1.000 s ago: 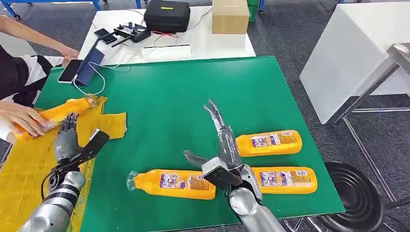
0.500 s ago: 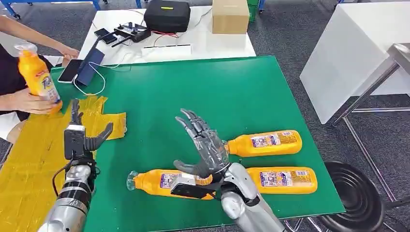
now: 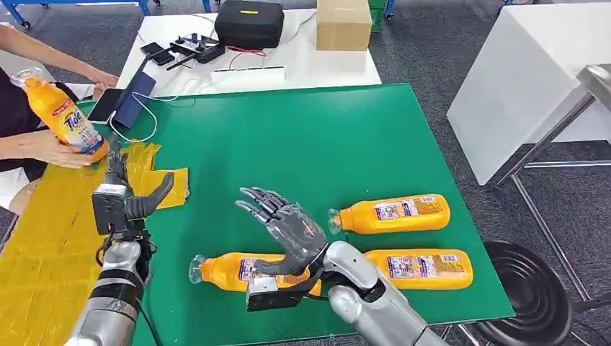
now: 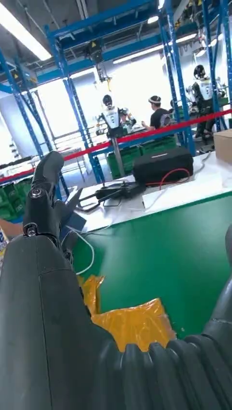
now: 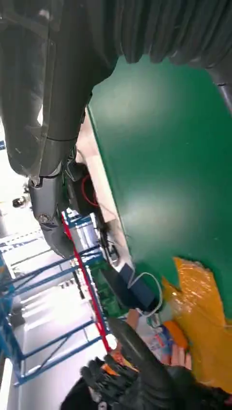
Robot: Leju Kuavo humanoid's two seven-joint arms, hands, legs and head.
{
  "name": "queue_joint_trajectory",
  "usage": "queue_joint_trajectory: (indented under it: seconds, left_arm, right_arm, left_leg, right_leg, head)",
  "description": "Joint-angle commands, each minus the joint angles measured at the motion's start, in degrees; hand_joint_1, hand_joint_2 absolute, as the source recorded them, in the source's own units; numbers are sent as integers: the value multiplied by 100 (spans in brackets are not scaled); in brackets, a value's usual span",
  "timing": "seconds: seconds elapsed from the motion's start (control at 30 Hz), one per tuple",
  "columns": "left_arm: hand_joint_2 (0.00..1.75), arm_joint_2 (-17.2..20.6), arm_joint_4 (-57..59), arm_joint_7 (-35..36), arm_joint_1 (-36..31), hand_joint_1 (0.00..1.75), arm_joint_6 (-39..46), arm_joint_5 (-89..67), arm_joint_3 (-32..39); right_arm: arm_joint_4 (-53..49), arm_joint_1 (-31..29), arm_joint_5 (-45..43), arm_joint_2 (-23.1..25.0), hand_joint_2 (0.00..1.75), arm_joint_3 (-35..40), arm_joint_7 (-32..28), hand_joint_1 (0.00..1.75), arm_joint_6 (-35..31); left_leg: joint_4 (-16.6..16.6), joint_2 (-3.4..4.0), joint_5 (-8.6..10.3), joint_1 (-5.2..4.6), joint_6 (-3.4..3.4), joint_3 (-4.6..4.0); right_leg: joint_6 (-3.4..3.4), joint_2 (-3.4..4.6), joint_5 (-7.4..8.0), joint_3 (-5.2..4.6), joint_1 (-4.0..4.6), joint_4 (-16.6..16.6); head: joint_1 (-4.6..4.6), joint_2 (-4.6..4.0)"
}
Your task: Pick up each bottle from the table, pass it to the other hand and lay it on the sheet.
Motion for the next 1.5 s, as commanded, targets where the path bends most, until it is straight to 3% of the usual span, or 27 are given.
queue_joint_trajectory:
  seconds: [0.03, 0.43, 0.87, 1.5]
  left_arm:
    - [175, -40, 296, -25, -235, 0, 34, 146, -78]
    - [175, -46, 538, -55, -380, 0, 66, 182, -153]
    - [175, 2, 309, -16, -167, 0, 72, 249, -74]
    - [175, -4, 283, -14, -124, 0, 55, 260, -33]
  right_arm:
    - [832, -412, -430, -207, 175, 556, -86, 0, 425]
    - [1405, -804, -739, -254, 175, 1093, -331, 0, 910]
    - [1860, -1006, -68, -238, 175, 1418, 294, 0, 471]
    - [1968, -1112, 88, -307, 175, 1599, 372, 0, 511]
  left_leg:
    - [1, -14, -10, 8, -6, 26]
    - [-1, -10, -5, 4, -4, 16]
    - [3, -9, -11, 7, -8, 29]
    - [-1, -6, -3, 2, -4, 9]
  right_leg:
    - [-2, -2, -9, 31, 6, -4]
    - [-1, -1, -5, 19, 3, -4]
    - [-3, 4, -9, 31, 5, -2]
    - [-1, 1, -3, 11, 1, -2]
  head:
    - [0, -2]
    - [0, -2]
    - [2, -2]
    - [0, -2]
